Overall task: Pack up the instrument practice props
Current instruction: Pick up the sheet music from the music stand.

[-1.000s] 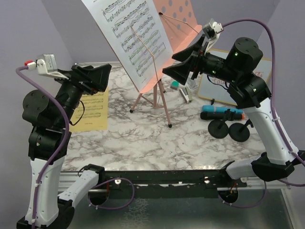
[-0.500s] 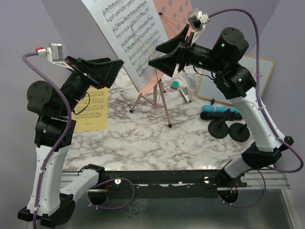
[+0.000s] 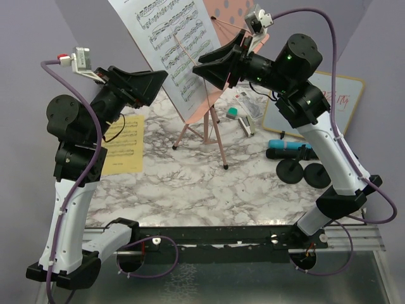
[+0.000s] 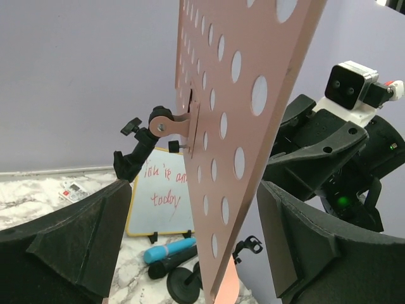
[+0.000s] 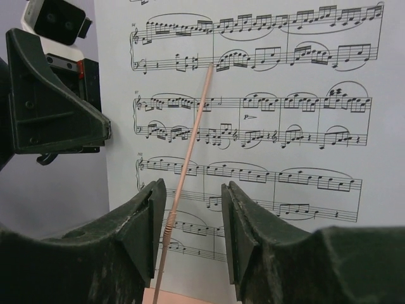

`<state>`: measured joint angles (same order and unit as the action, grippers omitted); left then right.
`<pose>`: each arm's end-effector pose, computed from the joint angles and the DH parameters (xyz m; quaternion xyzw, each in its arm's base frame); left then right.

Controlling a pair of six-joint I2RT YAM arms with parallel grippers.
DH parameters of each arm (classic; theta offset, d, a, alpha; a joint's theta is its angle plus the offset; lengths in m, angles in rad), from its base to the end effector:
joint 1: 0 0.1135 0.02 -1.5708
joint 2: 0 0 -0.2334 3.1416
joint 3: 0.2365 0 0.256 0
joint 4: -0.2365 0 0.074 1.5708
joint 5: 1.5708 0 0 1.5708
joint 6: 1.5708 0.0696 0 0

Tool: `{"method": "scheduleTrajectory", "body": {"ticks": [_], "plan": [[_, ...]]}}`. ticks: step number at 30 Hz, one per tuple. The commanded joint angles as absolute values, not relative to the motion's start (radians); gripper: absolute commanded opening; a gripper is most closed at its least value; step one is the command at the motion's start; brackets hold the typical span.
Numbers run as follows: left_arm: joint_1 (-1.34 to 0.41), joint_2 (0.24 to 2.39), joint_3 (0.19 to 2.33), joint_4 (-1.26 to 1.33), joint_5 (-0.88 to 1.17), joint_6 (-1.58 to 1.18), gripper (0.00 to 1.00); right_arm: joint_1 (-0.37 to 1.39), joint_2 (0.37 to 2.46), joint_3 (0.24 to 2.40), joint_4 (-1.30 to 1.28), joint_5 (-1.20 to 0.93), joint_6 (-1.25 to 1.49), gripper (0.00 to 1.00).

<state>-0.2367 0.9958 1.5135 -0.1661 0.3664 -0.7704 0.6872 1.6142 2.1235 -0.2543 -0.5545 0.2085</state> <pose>0.1984 -0.0735 0.5325 -0.0044 0.5824 -0.4804 0.6558 0.2450 0.2485 0.5540 -0.3498 0.5200 0.4804 0.6135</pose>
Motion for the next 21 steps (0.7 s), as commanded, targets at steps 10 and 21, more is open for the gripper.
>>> {"method": "scheduleTrajectory", "body": {"ticks": [10, 21], "plan": [[-0.235, 1.024, 1.565, -0.109, 0.318, -0.787, 0.79, 0.695, 1.623, 2.109, -0.152, -0.505, 0.186, 0.25], [-0.241, 1.053, 1.594, -0.1, 0.333, -0.781, 0.79, 0.711, 1.622, 2.073, -0.112, -0.497, 0.162, 0.08]]}}
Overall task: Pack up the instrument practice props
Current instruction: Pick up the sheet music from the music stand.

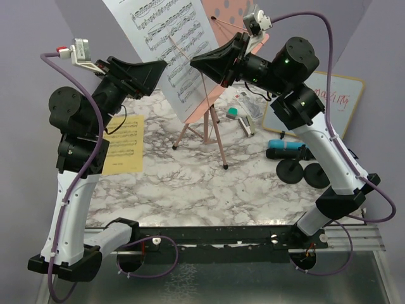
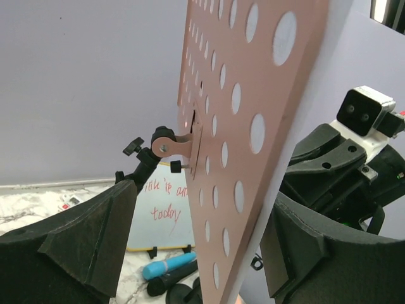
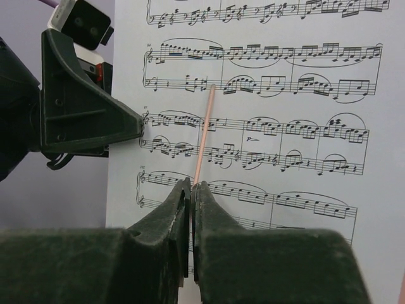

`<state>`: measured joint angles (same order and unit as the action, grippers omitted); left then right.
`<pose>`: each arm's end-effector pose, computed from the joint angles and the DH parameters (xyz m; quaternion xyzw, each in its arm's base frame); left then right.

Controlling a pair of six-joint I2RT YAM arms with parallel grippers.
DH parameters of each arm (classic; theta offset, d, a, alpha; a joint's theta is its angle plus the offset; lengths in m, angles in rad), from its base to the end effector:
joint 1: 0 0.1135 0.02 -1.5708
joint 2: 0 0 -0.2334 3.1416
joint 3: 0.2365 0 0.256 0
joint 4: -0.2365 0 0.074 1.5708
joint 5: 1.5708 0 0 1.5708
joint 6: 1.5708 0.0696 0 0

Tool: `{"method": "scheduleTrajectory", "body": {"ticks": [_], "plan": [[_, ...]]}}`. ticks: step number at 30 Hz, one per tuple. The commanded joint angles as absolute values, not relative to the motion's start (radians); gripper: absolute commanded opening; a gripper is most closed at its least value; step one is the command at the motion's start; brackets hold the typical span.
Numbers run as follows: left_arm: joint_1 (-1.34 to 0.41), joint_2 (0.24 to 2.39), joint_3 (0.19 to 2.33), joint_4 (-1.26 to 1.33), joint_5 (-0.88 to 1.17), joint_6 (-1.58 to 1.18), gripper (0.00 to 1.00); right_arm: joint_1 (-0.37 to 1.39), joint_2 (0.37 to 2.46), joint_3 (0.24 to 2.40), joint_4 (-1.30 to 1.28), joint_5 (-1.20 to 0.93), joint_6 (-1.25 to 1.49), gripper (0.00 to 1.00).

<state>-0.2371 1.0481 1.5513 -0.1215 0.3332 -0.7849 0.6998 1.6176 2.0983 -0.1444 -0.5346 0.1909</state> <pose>0.2107 -0.0743 0.5404 -0.0172 0.5689 -0.4805 0.6671 0.2451 0.2527 0.5591 -0.3490 0.4860 0.4768 0.6439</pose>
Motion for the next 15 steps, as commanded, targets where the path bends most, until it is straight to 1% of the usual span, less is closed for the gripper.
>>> {"method": "scheduleTrajectory", "body": {"ticks": [1, 4, 8, 11, 15], "plan": [[-0.243, 1.055, 1.596, -0.1, 0.332, -0.779, 0.79, 0.714, 1.621, 2.065, -0.105, -0.49, 0.155, 0.06], [-0.25, 1.064, 1.601, -0.096, 0.326, -0.777, 0.79, 0.729, 1.608, 2.033, -0.078, -0.452, 0.132, 0.01], [-0.274, 1.081, 1.604, -0.095, 0.307, -0.758, 0.76, 0.753, 1.594, 1.995, -0.046, -0.39, 0.097, 0.0], [-0.285, 1.069, 1.591, -0.1, 0.274, -0.733, 0.69, 0.762, 1.576, 1.957, -0.011, -0.359, 0.083, 0.0], [-0.287, 1.04, 1.582, -0.127, 0.206, -0.687, 0.52, 0.762, 1.54, 1.892, 0.058, -0.334, 0.08, 0.0]]}}
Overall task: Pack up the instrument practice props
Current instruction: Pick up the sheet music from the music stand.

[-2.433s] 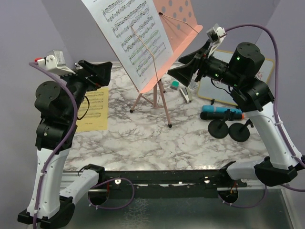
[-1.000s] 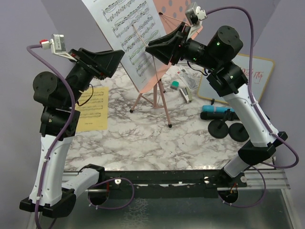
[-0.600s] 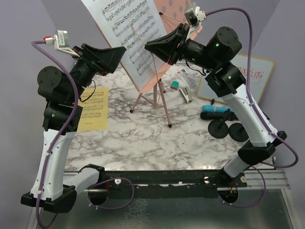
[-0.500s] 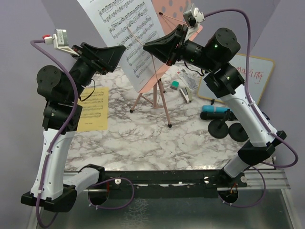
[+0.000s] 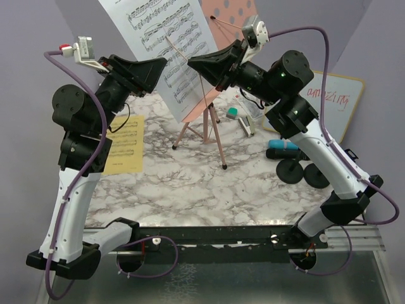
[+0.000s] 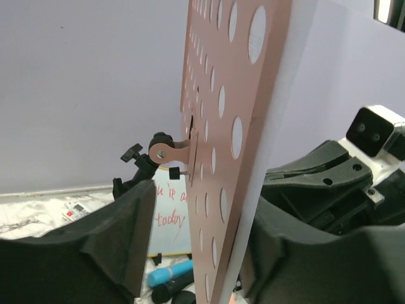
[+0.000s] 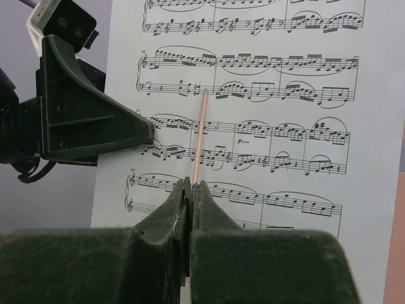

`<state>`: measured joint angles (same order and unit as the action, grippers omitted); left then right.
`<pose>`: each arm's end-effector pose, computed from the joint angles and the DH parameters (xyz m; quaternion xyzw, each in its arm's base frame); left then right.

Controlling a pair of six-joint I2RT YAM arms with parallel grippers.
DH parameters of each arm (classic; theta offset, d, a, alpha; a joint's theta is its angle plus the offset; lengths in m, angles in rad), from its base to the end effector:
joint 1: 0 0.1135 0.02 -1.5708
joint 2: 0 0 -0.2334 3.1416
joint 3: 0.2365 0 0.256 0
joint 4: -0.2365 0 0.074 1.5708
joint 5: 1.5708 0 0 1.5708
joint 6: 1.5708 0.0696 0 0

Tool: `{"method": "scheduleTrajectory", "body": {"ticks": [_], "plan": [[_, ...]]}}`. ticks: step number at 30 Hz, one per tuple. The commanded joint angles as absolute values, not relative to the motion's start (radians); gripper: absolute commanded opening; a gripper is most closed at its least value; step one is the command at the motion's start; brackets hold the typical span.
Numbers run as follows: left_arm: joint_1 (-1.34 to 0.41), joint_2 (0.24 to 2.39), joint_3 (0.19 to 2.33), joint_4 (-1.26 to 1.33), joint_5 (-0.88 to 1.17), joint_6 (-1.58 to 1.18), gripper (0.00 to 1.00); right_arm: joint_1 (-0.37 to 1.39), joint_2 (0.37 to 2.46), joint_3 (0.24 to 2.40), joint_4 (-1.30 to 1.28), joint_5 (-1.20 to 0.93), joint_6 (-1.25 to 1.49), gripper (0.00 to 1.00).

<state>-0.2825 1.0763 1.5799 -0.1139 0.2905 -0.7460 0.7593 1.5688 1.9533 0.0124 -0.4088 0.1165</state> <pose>0.2138 -0.0828 0.5450 -0.0095 0.5638 -0.4744 0.6759 0.2384 0.2644 0.5491 -0.3317 0.4611 0.4475 0.6907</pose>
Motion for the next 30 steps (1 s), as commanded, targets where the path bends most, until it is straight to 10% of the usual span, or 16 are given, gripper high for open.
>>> {"method": "scheduleTrajectory", "body": {"ticks": [1, 6, 27, 30], "plan": [[-0.287, 1.039, 1.584, -0.137, 0.2, -0.68, 0.47, 0.762, 1.531, 1.878, 0.072, -0.331, 0.08, 0.0], [-0.287, 1.034, 1.591, -0.167, 0.185, -0.662, 0.28, 0.762, 1.498, 1.823, 0.11, -0.305, 0.077, 0.0], [-0.286, 0.934, 1.594, -0.202, 0.117, -0.649, 0.06, 0.762, 1.442, 1.698, 0.227, -0.242, 0.097, 0.0], [-0.287, 0.952, 1.592, -0.202, 0.144, -0.658, 0.06, 0.762, 1.44, 1.708, 0.233, -0.302, 0.129, 0.2]]}}
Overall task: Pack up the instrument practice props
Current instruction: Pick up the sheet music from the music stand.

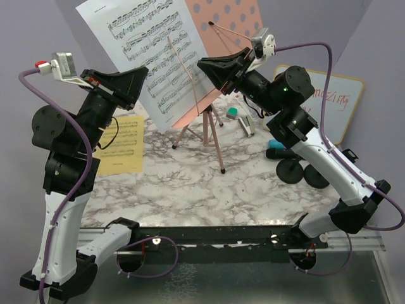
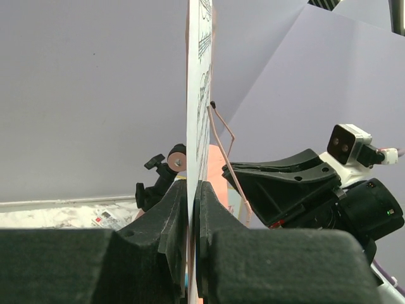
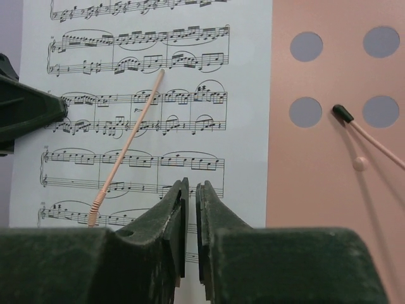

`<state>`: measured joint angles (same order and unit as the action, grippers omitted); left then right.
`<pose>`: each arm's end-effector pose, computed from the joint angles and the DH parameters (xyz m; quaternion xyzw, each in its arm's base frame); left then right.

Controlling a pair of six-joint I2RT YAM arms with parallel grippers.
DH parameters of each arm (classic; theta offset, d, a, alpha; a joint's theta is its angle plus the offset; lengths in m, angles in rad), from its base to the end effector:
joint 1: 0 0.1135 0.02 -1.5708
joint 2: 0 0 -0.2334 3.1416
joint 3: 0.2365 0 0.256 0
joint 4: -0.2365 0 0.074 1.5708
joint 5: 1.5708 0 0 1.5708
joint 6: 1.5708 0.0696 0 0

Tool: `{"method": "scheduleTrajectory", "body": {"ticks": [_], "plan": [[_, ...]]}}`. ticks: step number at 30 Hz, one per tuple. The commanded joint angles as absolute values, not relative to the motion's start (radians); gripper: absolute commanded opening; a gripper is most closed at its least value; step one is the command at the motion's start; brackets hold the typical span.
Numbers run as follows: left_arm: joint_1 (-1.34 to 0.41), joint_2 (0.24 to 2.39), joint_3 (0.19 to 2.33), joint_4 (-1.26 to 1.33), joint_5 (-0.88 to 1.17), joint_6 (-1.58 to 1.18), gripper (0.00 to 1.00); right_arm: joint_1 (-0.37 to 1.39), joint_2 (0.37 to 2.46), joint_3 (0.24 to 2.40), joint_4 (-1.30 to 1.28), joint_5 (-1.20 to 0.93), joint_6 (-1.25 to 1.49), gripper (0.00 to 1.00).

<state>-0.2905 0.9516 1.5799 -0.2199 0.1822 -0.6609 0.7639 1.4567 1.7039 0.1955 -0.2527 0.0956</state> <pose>0.1702 -0.0640 0.5549 -0.0259 0.5514 -0.4256 0.7171 0.2391 0.2532 0.5250 -0.2745 0.4661 0.4105 0.7341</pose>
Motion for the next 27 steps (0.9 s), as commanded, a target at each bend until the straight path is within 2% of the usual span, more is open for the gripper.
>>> {"method": "scheduleTrajectory", "body": {"ticks": [1, 3, 5, 11, 18, 27], "plan": [[-0.286, 0.958, 1.592, -0.202, 0.149, -0.662, 0.06, 0.762, 1.44, 1.72, 0.225, -0.315, 0.14, 0.31], [-0.287, 0.964, 1.59, -0.202, 0.15, -0.665, 0.06, 0.763, 1.438, 1.745, 0.202, -0.338, 0.162, 0.47], [-0.287, 0.965, 1.59, -0.2, 0.15, -0.666, 0.05, 0.762, 1.437, 1.773, 0.183, -0.36, 0.182, 0.55], [-0.286, 0.972, 1.589, -0.189, 0.156, -0.673, 0.05, 0.762, 1.468, 1.871, 0.09, -0.408, 0.241, 0.65], [-0.287, 0.977, 1.587, -0.181, 0.162, -0.678, 0.05, 0.762, 1.585, 2.056, -0.098, -0.432, 0.241, 0.64], [-0.287, 0.974, 1.568, -0.163, 0.176, -0.691, 0.05, 0.764, 1.658, 2.124, -0.135, -0.451, 0.256, 0.52]]}}
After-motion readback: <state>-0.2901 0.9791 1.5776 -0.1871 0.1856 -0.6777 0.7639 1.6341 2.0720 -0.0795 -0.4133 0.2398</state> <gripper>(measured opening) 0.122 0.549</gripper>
